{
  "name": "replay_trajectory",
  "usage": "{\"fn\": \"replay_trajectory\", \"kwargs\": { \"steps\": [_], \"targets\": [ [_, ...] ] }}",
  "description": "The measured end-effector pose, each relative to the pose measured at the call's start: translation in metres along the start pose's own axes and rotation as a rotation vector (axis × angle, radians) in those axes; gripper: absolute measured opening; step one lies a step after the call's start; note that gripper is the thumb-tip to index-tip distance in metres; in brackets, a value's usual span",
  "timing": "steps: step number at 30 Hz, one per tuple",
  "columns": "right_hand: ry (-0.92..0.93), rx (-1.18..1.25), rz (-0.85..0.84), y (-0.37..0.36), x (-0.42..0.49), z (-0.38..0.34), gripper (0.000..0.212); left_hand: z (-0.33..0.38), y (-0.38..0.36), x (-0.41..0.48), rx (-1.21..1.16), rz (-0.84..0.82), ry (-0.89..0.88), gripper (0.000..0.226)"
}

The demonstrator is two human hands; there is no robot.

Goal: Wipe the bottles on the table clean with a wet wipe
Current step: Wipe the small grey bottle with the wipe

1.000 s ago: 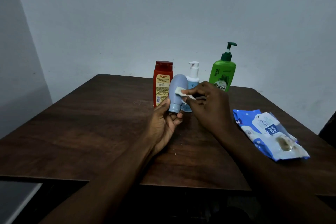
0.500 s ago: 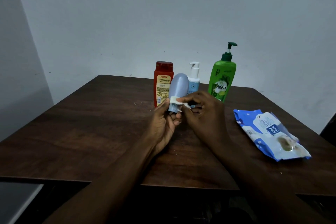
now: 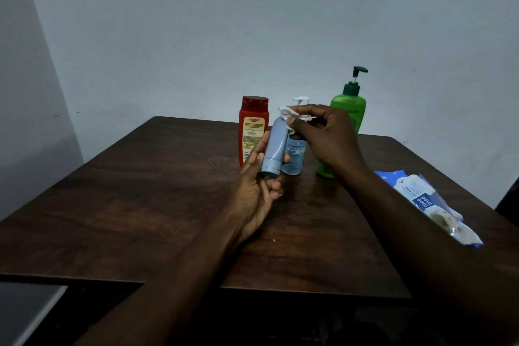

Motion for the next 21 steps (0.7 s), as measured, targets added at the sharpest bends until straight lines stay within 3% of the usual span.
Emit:
{"fn": "replay_trajectory", "kwargs": {
  "steps": [4, 9, 13, 21],
  "targets": [
    [-0.025, -0.027, -0.042, -0.001, 0.005, -0.006, 0.014, -0.002, 0.001, 0.000, -0.020, 0.011, 0.028, 0.040],
    [0.158, -0.159, 0.009, -0.006, -0.005, -0.013, 0.015, -0.003, 0.001, 0.001, 0.010, 0.035, 0.032, 0.052],
    [0.333, -0.271, 0.057, -0.013, -0.025, -0.020, 0.023, -0.003, 0.001, 0.002, 0.014, 0.052, 0.002, 0.043],
    [0.436, -0.411, -0.056, -0.033, -0.070, -0.012, 0.026, -0.010, 0.007, -0.001, -0.079, 0.105, 0.041, 0.043]
  ]
}}
Point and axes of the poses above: each hand's wrist, its own x-axis towards the middle knuckle, its own y-axis out of the back of the hand, z = x × y, the point moved 5 cm from there along x, towards the middle knuckle, and after that the axes turned 2 degrees about x, right-handed, at the moved point
